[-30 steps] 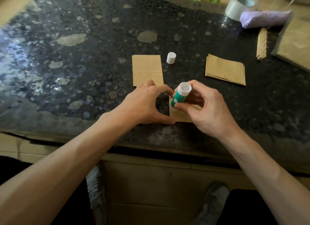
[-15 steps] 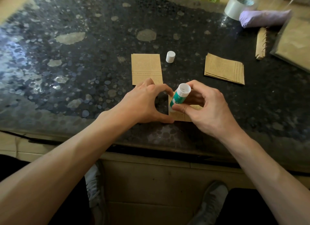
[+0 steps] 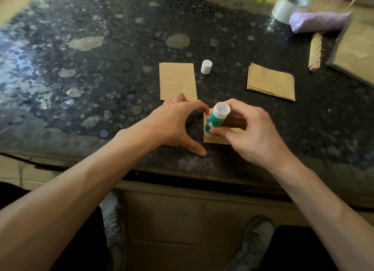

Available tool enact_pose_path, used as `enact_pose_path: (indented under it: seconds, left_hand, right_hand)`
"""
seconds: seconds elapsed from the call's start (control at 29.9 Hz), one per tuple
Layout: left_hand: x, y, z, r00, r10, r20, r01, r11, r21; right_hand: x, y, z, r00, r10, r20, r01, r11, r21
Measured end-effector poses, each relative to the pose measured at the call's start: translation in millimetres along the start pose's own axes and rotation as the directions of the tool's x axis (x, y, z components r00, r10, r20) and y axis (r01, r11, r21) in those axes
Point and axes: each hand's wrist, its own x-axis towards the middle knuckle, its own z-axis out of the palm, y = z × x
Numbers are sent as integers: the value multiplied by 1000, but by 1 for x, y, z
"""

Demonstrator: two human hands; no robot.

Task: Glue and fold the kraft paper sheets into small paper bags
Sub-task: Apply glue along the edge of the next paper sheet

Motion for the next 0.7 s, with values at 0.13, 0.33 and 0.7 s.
enact_pose_path:
  seconds: [0.13, 0.33, 0.7]
  left_hand:
    - [0, 0, 1, 1000, 2, 1, -2, 1000, -4]
    - [0, 0, 2, 1000, 3, -5, -3, 1000, -5]
    - [-1, -1, 2, 1000, 7, -12, -7, 1000, 1]
  right_hand:
    - [-2, -1, 0, 1000, 5, -7, -5, 1000, -1]
    - [-5, -2, -1, 999, -14, 39, 13, 1000, 23]
    - [-9, 0, -5, 996, -13, 83, 2, 992, 125]
